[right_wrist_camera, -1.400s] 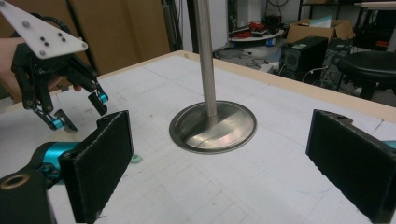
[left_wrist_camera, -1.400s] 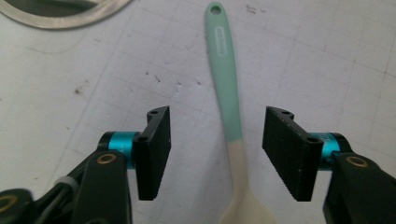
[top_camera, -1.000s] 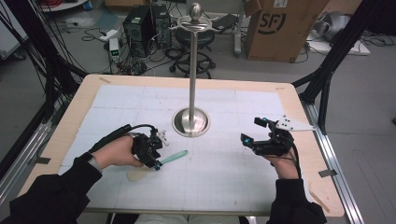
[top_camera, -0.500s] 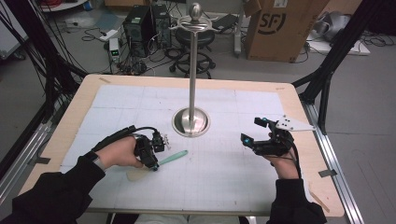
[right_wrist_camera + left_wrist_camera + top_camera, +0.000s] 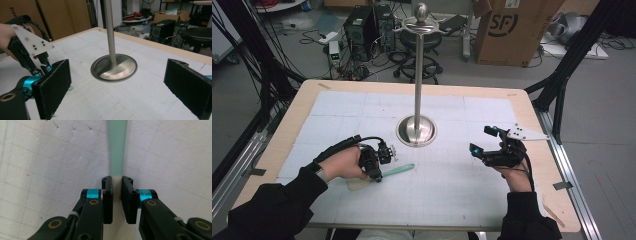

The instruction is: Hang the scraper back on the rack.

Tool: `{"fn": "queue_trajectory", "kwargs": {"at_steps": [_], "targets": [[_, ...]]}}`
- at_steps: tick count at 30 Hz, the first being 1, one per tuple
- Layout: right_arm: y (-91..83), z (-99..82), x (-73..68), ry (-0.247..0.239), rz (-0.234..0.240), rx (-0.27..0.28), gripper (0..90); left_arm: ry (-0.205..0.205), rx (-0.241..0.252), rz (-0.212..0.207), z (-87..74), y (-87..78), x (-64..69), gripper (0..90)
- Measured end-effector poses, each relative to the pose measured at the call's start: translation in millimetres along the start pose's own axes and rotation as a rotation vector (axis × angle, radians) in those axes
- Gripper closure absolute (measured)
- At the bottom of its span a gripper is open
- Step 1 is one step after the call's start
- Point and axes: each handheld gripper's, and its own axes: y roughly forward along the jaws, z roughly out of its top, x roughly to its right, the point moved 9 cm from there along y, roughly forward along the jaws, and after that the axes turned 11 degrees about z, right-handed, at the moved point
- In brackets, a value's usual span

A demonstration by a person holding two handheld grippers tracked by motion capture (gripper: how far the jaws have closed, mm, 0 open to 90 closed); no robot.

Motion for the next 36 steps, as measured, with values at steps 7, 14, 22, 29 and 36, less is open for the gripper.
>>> {"fn": "queue_trajectory", "kwargs": {"at_steps": [7, 14, 22, 29, 36], "targets": [[-2.5, -0.9, 1.6, 0.011, -0.007, 0.003, 6.5, -0.046, 0.099, 0.003, -1.1, -9.6, -7.9, 80.7], [-1.5, -1.3, 1.3, 0.003, -0.007, -0.002, 6.5, -0.093, 0.257, 0.024, 3.5, -30.8, -17.0, 80.7], [-1.3, -1.9, 1.1, 0.007, -0.008, -0.005, 6.5, -0.219, 0.476, -0.020, 11.9, -61.9, -31.0, 80.7], [-1.5, -2.0, 0.9, 0.004, -0.008, -0.006, 6.5, -0.335, 0.685, -0.034, 17.8, -84.1, -45.5, 80.7], [-1.2, -2.7, 1.6, 0.005, -0.012, -0.008, 6.5, -0.400, 0.841, -0.004, 18.6, -103.5, -59.7, 80.7]]}}
